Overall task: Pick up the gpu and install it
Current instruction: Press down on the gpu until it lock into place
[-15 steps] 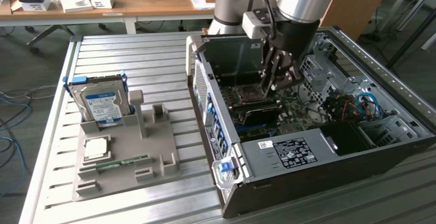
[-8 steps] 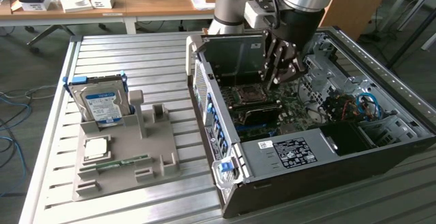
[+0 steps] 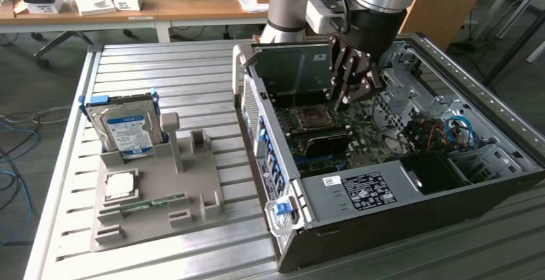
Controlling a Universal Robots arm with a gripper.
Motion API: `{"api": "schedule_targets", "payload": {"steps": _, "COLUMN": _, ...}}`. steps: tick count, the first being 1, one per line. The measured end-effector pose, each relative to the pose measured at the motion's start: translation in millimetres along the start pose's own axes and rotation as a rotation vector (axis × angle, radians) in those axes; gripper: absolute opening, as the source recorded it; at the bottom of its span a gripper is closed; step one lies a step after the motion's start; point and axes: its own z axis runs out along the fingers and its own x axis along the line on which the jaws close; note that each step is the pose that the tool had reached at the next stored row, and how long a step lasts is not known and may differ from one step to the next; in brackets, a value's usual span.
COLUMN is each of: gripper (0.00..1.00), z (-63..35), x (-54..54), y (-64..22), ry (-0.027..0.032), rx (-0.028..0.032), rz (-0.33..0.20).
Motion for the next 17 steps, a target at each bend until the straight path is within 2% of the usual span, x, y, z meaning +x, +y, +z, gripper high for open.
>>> {"api": "schedule_targets", "payload": {"steps": 9, "gripper": 0.32, "z": 0.0, "x": 0.0, "y": 0.0, "ry": 0.0, "rx": 0.0, "rz": 0.0}}
{"api": "schedule_targets", "payload": {"steps": 11, "gripper": 0.19, "z": 0.0, "x": 0.0, "y": 0.0, "ry": 0.0, "rx": 0.0, "rz": 0.0}}
{"api": "schedule_targets", "payload": {"steps": 13, "gripper": 0.19, "z": 0.0, "x": 0.0, "y": 0.0, "ry": 0.0, "rx": 0.0, "rz": 0.0}}
{"api": "schedule_targets", "payload": {"steps": 15, "gripper": 0.11, "z": 0.0, "x": 0.0, "y": 0.0, "ry": 0.0, "rx": 0.0, "rz": 0.0}}
{"api": "schedule_targets", "payload": {"steps": 17, "gripper": 0.11, "z": 0.0, "x": 0.0, "y": 0.0, "ry": 0.0, "rx": 0.0, "rz": 0.0}}
